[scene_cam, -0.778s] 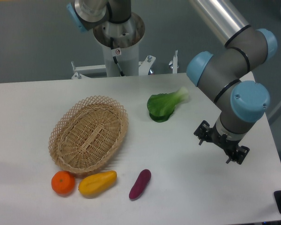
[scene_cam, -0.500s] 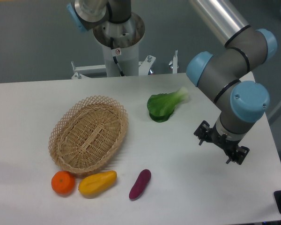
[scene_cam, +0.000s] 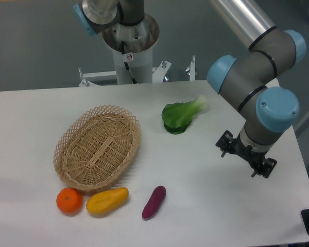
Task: Pick up the green vegetable from the table
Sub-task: 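Move the gripper over the green bok choy's stem end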
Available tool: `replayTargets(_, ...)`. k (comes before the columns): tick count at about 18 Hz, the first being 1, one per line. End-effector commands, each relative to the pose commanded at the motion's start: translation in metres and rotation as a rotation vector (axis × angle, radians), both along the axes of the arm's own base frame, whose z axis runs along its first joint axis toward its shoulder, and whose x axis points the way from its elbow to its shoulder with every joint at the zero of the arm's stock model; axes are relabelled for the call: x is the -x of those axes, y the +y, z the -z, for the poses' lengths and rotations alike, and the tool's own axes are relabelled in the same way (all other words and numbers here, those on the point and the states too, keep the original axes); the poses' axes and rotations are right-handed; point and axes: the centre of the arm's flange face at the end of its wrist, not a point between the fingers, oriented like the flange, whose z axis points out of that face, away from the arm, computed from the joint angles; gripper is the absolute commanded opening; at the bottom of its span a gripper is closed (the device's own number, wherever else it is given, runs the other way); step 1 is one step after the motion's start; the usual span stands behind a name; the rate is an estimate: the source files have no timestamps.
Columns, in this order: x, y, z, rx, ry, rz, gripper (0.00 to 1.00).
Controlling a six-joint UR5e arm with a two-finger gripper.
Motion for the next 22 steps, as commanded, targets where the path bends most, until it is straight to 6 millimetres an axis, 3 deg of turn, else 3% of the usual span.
replayTargets(8, -0.043, -0.030, 0.021, 0.033, -0.066, 0.052, 1.00)
replayTargets(10, -0.053, -0.046, 0.023, 0.034, -0.082, 0.101, 1.00)
replayTargets(13, -0.068, -0.070, 0.048, 0.040, -0.127, 0.198, 1.00)
replayTargets(18, -0.108, -0.096, 0.065, 0.035, -0.116, 0.288, 1.00)
replayTargets(22, -0.117, -0.109, 0.076, 0.049, -0.132, 0.298, 1.00)
